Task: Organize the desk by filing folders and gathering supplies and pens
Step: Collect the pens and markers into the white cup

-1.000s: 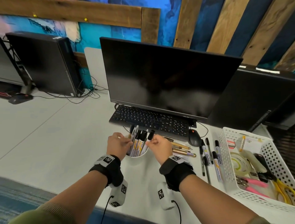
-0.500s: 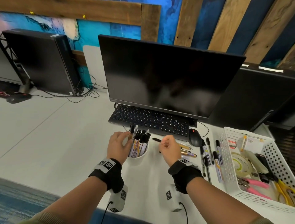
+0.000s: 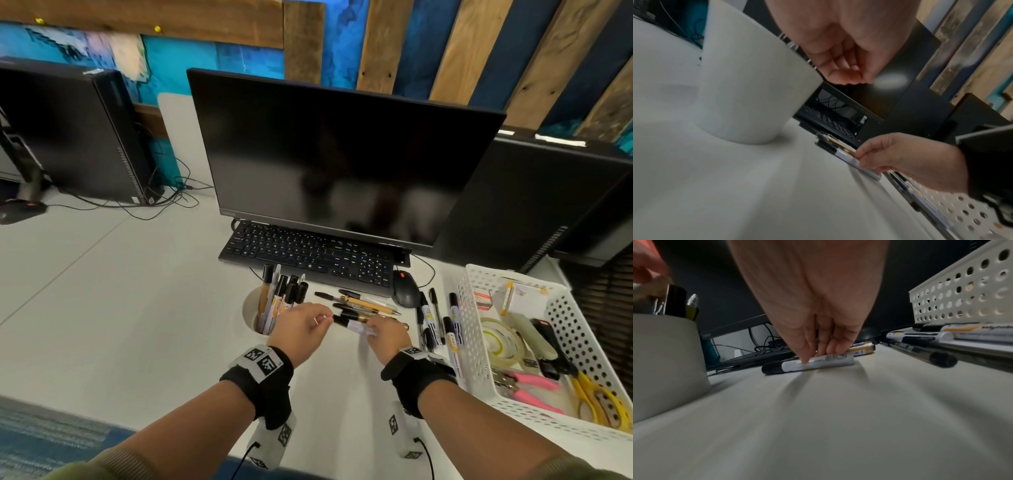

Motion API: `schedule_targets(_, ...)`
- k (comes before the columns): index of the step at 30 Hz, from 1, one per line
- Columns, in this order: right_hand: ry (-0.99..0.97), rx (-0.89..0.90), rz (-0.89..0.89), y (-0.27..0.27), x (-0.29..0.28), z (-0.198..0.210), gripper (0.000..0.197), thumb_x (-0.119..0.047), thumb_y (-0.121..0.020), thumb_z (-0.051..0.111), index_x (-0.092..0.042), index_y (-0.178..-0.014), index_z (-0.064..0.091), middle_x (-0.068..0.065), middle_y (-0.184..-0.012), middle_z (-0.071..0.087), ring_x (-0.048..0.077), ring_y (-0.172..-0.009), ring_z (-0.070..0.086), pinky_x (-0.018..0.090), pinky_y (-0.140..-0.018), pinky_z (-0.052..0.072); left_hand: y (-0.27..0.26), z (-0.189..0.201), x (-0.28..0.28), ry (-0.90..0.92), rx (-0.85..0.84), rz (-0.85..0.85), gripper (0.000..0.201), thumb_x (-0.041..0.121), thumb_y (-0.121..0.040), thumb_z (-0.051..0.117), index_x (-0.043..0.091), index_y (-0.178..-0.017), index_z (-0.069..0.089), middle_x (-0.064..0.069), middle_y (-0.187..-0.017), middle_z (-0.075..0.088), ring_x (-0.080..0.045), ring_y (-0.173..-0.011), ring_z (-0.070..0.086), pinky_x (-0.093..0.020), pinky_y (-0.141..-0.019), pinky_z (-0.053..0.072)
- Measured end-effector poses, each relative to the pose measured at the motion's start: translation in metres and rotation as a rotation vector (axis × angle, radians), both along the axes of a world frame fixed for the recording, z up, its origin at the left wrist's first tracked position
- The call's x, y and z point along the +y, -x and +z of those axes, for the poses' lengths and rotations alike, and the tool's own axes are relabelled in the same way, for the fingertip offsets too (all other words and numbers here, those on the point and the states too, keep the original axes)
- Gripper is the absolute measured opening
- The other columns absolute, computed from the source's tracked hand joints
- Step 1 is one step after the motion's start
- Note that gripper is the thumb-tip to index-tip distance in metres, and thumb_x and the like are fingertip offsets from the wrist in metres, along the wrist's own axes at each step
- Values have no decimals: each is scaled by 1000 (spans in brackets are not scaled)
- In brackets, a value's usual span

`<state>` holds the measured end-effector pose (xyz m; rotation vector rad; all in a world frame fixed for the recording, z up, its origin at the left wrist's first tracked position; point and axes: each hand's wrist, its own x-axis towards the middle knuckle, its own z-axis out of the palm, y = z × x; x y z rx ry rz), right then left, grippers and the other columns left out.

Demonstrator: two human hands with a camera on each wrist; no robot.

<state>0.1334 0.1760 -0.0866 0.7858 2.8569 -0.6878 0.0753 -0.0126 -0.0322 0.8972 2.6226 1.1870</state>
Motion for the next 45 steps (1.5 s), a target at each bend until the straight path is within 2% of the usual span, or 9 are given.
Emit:
schedule_targets(6,77,-79,-14,-3,0,-4,29,-10,-89,45,-26,-64,46,1,-86,56,19,-79,49,14,-51,26,-7,-10,21,194,-27,-62,25,27,-94,49,18,-109,67,-2,-106,68,-17,-93,61,-23,-83,43)
schedule_targets(10,337,153,-82,-5,1,-2,16,-7,-85,56,-18,-80,67,2,-85,63,18,-82,56,20,-70,40,-3,-21,31,255,-197,-1,38,33,-94,50,14,-126,57,-3,-116,67,-18,-109,60,-26,-95,44)
schedule_targets(13,562,266,-39,-9,1,6,21,-7,-84,65,-27,-77,66,0,-83,64,15,-77,57,30,-77,50,-2,-23,38,245,-276,39,51,37,-93,50,12,-137,43,-3,-119,66,-19,-115,58,-28,-98,43)
schedule_targets(18,683,295,88,-11,3,10,17,4,-79,66,-8,-90,72,0,-81,65,2,-71,59,23,-79,48,0,-23,48,73,-346,159,32,35,-90,56,12,-111,52,-5,-98,70,-22,-94,64,-34,-84,50)
schedule_targets(25,178,194,56,-2,21,-5,37,-2,-83,55,-13,-117,64,5,-120,63,22,-114,55,24,-97,41,-4,-15,46,87,-265,139,22,28,-92,54,11,-105,54,-7,-91,67,-22,-88,64,-33,-79,51)
schedule_targets(33,-137,-19,88,12,15,0,27,-14,-92,44,-12,-112,62,7,-120,56,23,-108,57,23,-87,44,-2,9,28,28,-89,26,21,30,-93,52,17,-110,55,3,-91,63,-10,-86,60,-28,-84,51)
schedule_targets(39,-150,-69,117,16,5,0,28,-19,-93,44,-10,-114,60,10,-117,59,25,-109,56,26,-87,45,12,35,1,-90,-15,49,14,29,-93,53,22,-105,55,18,-78,54,-4,-84,59,-16,-76,46)
schedule_targets(42,-36,86,14,18,-11,9,24,-24,-94,48,-8,-104,61,12,-104,66,24,-89,59,24,-69,40,22,46,-13,-178,-22,118,7,27,-92,55,29,-98,53,19,-77,54,5,-77,54,-14,-73,44)
schedule_targets(45,224,338,-147,22,-28,27,18,-25,-93,52,-9,-94,58,13,-88,68,25,-71,59,39,-67,53,34,52,-27,-294,-38,160,12,21,-90,57,26,-100,55,15,-80,57,2,-77,54,-21,-75,49)
